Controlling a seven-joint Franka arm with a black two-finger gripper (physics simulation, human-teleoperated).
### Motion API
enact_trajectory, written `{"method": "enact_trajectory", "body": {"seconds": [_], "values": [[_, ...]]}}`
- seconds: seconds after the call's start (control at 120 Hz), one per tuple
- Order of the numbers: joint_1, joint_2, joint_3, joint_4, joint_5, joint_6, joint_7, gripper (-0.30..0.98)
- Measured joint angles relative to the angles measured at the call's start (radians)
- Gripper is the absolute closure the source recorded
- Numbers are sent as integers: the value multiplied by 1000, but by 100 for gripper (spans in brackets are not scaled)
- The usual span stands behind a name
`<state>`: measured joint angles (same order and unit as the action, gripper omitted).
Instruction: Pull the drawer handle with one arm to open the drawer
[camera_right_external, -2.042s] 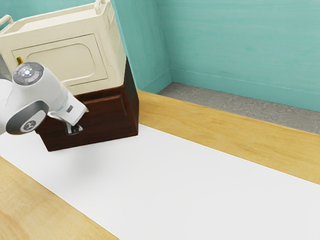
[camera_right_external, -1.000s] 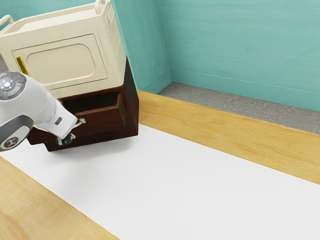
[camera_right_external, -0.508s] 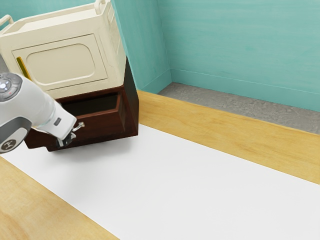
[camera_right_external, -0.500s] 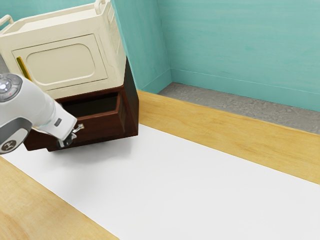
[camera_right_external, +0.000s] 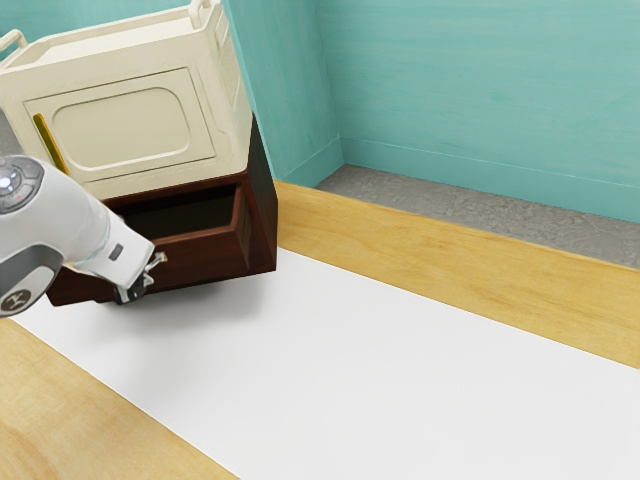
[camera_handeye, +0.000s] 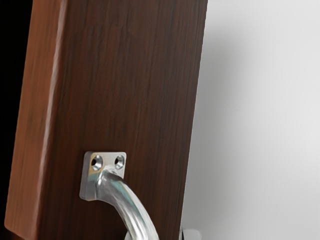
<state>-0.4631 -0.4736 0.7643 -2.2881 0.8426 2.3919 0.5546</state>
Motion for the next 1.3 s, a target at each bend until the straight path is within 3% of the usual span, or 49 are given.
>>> {"method": "enact_trajectory", "body": {"seconds": [0.592,1.3], "values": [[172,-69,-184,-101,-1,5,-35,72],[288,-158,-312,-190,-39,13,-68,76]]}}
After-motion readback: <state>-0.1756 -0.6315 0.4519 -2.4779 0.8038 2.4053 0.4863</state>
